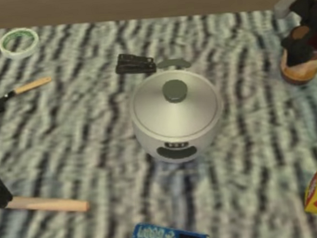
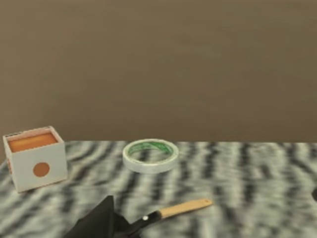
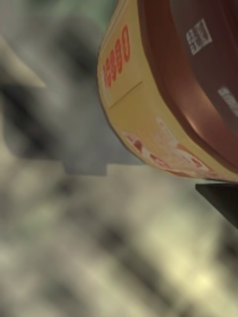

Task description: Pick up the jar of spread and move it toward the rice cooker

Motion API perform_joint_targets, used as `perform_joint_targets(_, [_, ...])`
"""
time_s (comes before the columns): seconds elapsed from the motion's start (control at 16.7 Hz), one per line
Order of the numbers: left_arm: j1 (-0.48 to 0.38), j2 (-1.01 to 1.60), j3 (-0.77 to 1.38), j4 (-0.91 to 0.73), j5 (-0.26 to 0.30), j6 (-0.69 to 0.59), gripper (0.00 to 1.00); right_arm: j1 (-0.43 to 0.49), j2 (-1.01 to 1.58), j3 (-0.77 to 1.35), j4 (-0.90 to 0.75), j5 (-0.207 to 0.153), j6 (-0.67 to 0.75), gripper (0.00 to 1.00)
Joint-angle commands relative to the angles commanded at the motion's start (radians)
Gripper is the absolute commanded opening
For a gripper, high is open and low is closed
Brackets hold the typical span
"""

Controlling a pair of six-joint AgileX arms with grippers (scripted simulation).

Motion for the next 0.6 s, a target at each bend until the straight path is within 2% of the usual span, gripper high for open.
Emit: perform_joint_targets(0.6, [0.000, 0.000, 0.000, 0.000, 0.000, 0.000, 1.00, -0.004, -0.004, -0.002, 0.000, 0.000, 0.001, 0.00])
